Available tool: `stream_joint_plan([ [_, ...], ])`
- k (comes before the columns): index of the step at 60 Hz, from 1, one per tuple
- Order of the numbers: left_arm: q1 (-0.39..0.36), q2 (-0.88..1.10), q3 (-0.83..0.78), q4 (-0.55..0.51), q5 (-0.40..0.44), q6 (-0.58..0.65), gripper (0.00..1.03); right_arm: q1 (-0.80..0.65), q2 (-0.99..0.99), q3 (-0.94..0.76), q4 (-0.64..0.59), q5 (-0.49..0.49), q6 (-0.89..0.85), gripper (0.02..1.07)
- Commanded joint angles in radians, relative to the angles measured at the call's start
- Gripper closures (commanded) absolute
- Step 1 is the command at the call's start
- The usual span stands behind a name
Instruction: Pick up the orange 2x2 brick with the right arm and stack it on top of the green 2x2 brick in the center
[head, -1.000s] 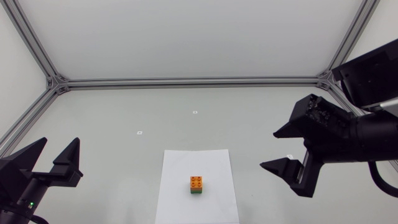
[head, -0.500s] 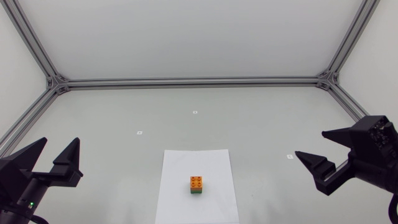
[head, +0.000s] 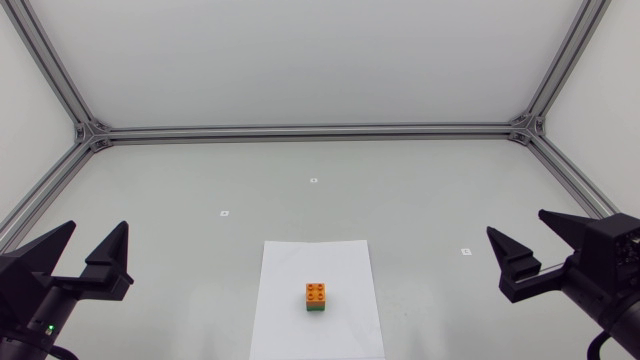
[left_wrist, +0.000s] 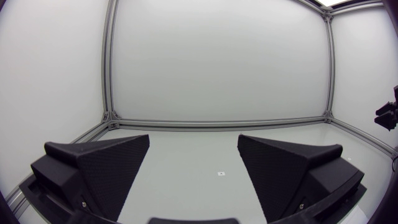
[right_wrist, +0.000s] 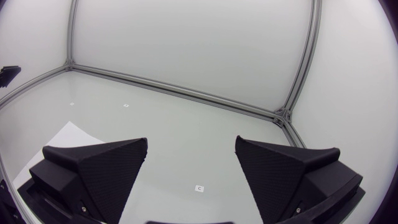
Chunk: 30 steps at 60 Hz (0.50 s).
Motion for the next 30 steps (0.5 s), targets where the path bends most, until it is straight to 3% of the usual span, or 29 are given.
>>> stream_joint_plan([
  [1,0.004,-0.008,-0.041,-0.015,0.004,0.013,0.04,-0.011,-0.04,-0.054,0.045,0.018,0.057,0.07],
  [30,0.004,-0.008,-0.041,-0.015,0.004,0.013,0.04,-0.024,-0.23,-0.249,0.273,0.103,0.213,0.07],
])
